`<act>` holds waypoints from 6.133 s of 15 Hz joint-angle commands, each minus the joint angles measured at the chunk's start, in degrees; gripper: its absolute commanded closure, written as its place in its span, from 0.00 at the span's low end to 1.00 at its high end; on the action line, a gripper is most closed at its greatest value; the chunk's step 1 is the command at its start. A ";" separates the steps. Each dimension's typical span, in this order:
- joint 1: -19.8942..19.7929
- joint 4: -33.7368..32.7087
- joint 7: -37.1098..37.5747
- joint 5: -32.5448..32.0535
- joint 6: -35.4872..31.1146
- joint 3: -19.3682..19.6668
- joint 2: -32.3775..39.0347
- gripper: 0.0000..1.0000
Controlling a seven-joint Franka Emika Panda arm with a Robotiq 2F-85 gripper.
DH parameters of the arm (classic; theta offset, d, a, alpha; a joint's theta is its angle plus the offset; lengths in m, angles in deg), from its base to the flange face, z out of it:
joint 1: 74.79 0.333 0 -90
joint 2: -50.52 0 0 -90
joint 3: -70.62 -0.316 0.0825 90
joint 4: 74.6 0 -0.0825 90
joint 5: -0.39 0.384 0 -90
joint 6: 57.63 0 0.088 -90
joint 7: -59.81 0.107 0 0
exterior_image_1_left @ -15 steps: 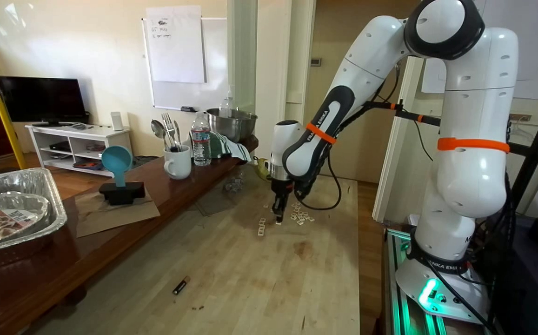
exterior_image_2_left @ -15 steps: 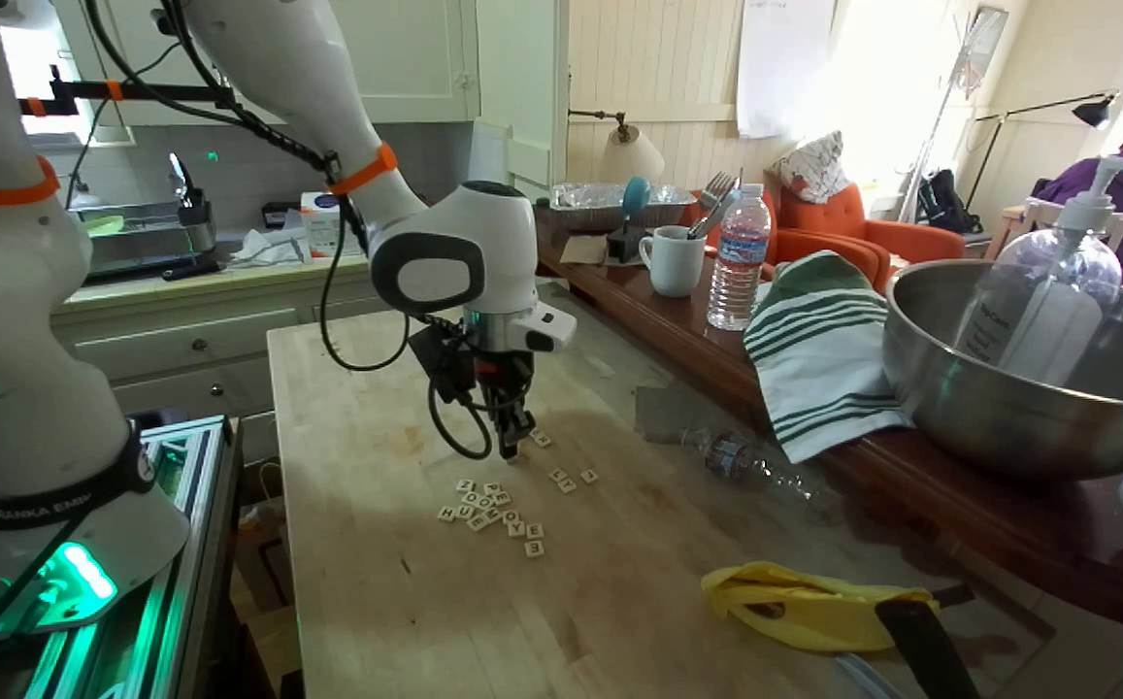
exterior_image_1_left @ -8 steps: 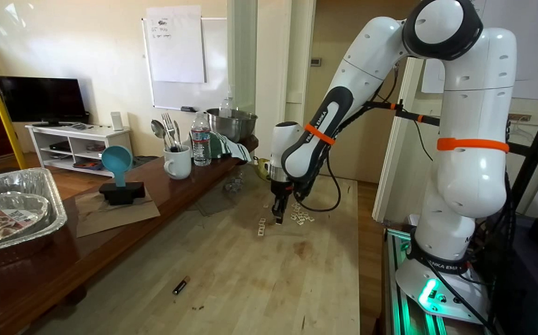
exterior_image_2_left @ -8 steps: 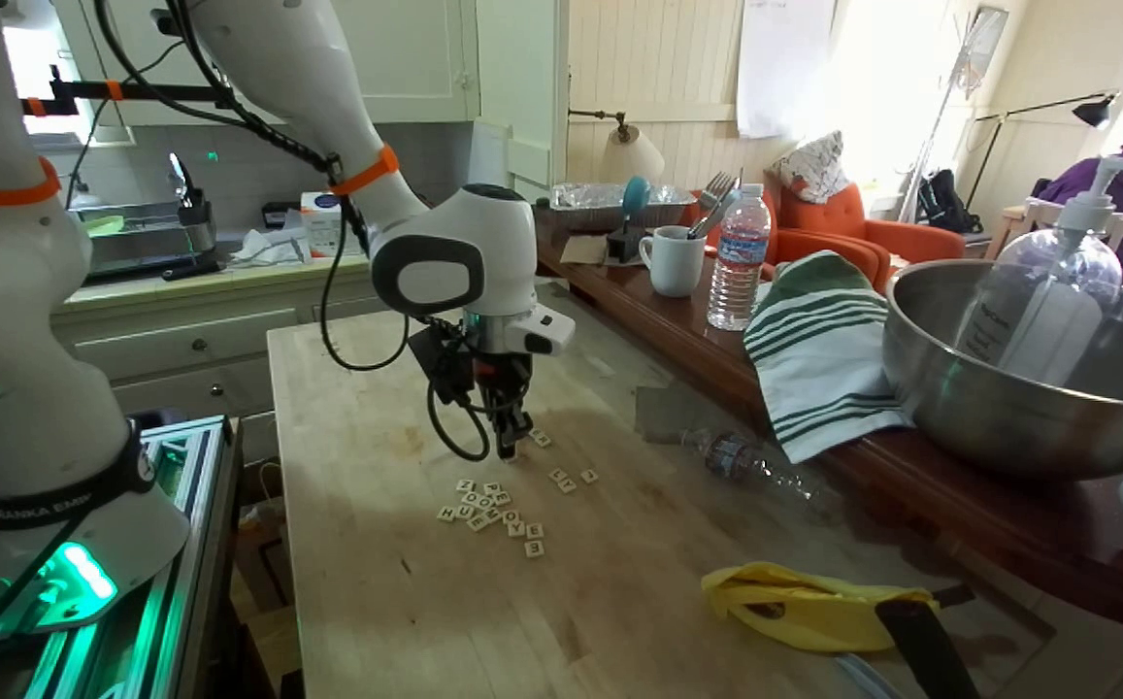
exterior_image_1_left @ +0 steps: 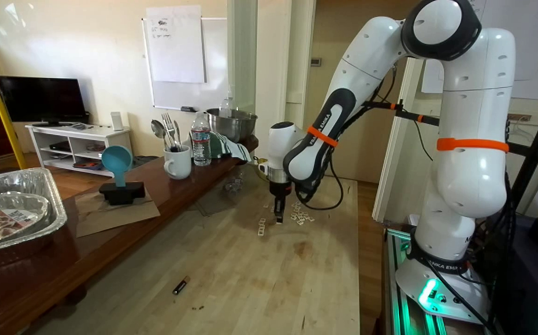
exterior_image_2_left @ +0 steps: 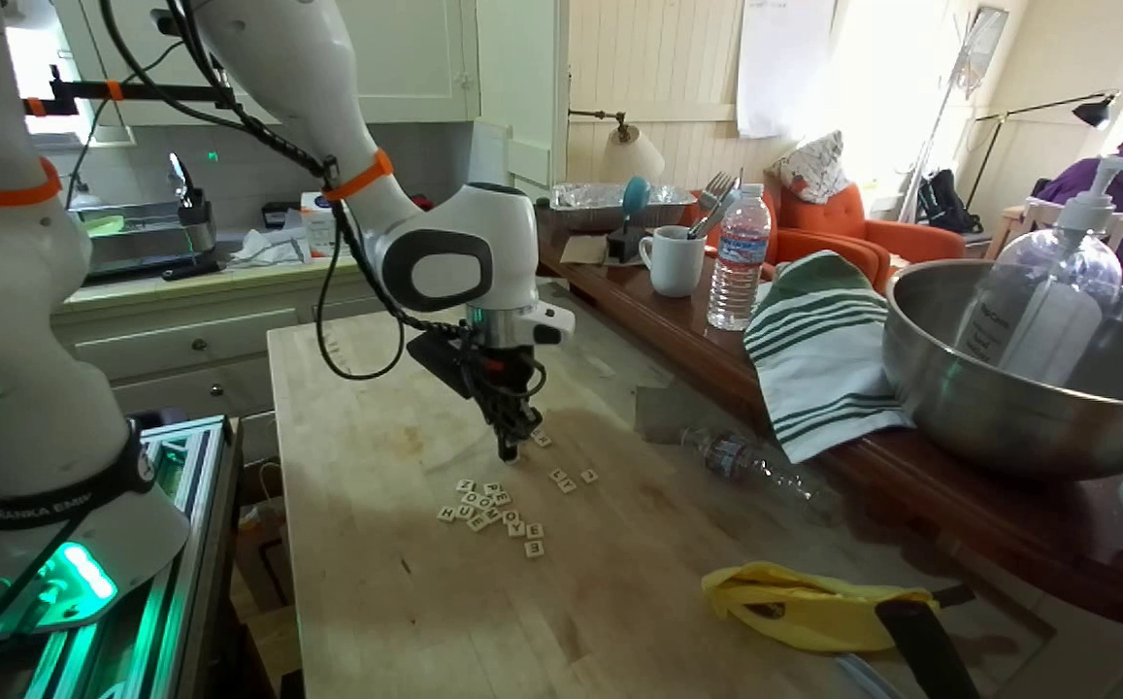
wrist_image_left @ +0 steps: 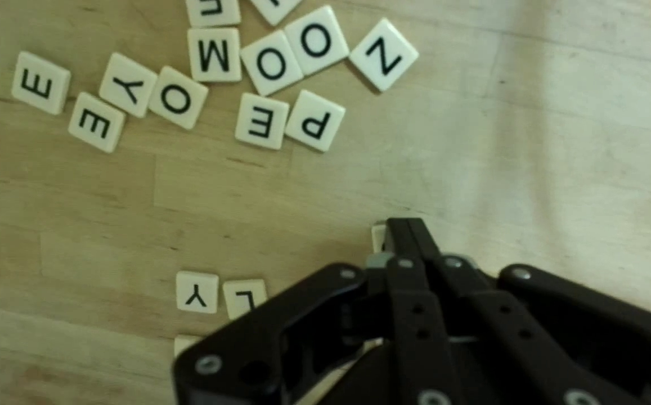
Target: Arrange the pieces of letters to form a word
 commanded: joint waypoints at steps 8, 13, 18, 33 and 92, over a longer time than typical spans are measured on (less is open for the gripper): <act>0.37 0.50 -14.41 -15.88 1.71 1.00 1.86 1.00; 0.43 1.11 -14.61 -23.65 1.27 1.93 1.18 1.00; -0.64 3.69 -15.95 -21.87 -1.22 1.46 -3.05 1.00; -0.67 6.29 -11.43 -3.76 -3.52 2.75 -8.30 1.00; -1.58 0.62 -6.17 -2.34 -10.92 0.49 2.30 1.00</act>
